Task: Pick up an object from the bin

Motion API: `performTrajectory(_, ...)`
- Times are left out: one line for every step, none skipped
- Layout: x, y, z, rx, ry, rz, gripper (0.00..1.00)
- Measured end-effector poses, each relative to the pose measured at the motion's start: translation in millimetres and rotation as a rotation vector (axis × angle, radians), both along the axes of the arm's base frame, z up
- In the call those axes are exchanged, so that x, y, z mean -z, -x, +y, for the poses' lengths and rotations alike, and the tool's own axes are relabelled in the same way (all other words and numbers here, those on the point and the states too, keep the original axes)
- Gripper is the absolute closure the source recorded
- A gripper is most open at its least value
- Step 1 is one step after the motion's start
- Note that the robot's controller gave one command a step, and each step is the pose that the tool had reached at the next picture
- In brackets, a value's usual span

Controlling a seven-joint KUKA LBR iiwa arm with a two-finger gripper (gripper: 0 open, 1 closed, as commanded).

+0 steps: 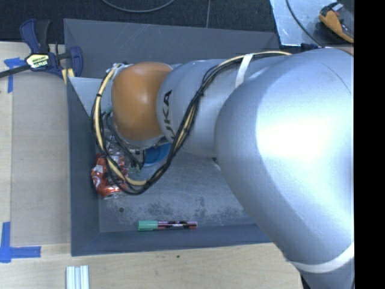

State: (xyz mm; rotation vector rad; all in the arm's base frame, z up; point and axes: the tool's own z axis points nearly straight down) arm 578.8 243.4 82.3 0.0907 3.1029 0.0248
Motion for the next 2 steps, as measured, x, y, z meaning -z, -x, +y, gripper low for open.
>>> performTrajectory(-17,2.6,-1,0.0,0.004,0.009,1.0)
performTrajectory(-40,2.2,-2,0.0,0.004,0.008,1.0)
